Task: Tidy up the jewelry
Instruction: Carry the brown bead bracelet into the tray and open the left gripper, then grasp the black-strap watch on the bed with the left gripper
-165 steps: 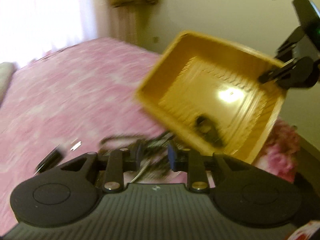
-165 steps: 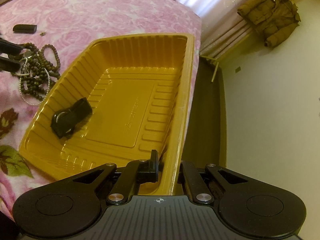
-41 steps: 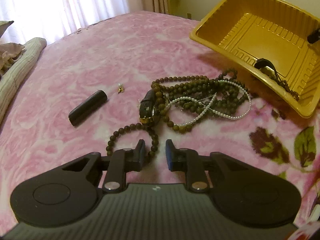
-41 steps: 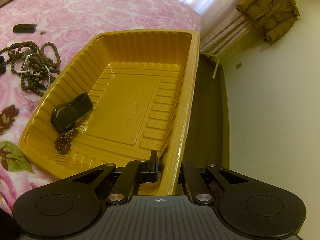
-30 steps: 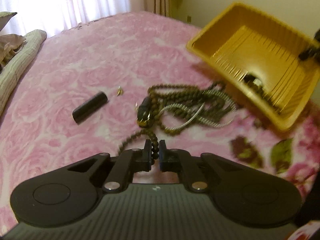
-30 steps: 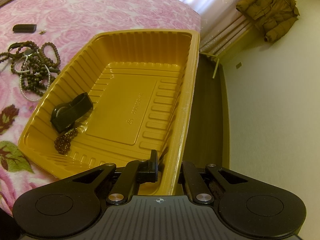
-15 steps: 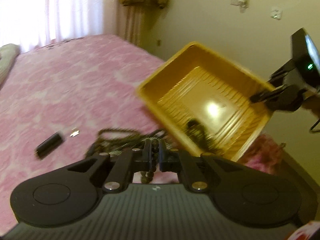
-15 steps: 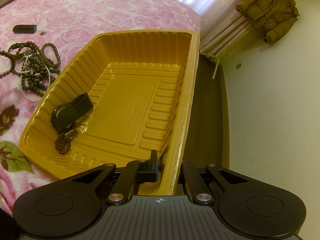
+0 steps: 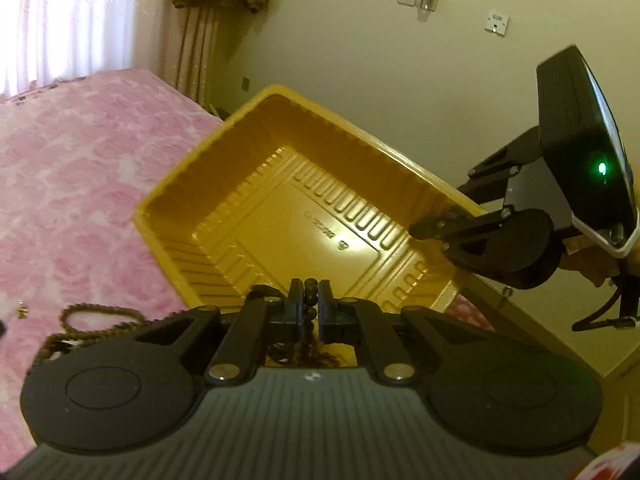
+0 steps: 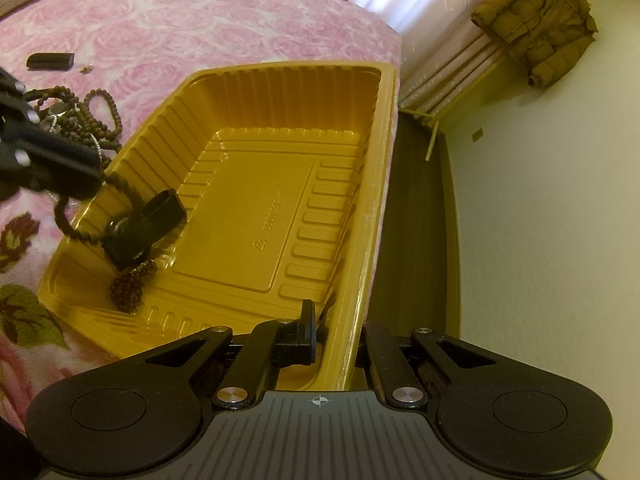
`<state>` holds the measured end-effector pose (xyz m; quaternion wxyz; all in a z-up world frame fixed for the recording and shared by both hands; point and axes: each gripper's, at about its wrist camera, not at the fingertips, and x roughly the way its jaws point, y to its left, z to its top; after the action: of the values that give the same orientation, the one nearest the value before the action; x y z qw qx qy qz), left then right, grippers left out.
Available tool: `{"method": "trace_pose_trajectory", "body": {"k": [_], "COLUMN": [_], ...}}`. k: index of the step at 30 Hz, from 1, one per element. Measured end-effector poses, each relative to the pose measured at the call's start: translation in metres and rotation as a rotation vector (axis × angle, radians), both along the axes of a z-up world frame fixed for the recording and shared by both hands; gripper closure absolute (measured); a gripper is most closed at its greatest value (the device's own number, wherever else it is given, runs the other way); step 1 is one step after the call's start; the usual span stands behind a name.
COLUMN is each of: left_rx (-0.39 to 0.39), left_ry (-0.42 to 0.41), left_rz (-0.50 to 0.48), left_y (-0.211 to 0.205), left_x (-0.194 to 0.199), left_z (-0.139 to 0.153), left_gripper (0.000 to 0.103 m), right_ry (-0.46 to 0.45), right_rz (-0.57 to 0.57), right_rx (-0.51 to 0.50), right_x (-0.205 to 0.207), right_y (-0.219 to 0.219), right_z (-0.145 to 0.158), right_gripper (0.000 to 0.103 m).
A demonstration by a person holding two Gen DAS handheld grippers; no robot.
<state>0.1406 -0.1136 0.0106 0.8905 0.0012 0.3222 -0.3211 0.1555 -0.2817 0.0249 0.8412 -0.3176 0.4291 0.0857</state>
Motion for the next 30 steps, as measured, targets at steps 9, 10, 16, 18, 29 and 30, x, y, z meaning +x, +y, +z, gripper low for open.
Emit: {"method": "trace_pose_trajectory", "body": {"k": [9, 10, 16, 18, 29, 30], "left_rx": [-0.026, -0.024, -0.005, 0.023, 0.172, 0.179], "left_ry": [0.024, 0.017, 0.002, -0.007, 0.027, 0.021], "left_rz": [0.002, 0.015, 0.134, 0.19, 0.441, 0.447], "left_y": [-0.004, 0.0, 0.049, 0.071, 0.161, 0.163], "left_x": [0.007, 0.006, 0.0, -0.006, -0.025, -0.022], "left_z": [-0.009, -0.008, -0.01, -0.015, -0.06, -0.062], "left_gripper": [0.078, 0.078, 0.077, 0.076, 0.072, 0.072], "right_ry": [0.0, 0.001, 0.001, 0.001, 0.002, 0.002], "right_rz": [0.001, 0.001, 0.001, 0.0, 0.0, -0.001], "right_rx": [0.0, 0.001, 0.001, 0.002, 0.0, 0.0], "right_x": [0.0, 0.0, 0.001, 0.001, 0.001, 0.001], "right_y": [0.001, 0.001, 0.001, 0.0, 0.0, 0.0], "right_z": [0.0, 0.0, 0.001, 0.001, 0.0, 0.0], "right_gripper": [0.098, 0.098, 0.099, 0.099, 0.099, 0.099]}}
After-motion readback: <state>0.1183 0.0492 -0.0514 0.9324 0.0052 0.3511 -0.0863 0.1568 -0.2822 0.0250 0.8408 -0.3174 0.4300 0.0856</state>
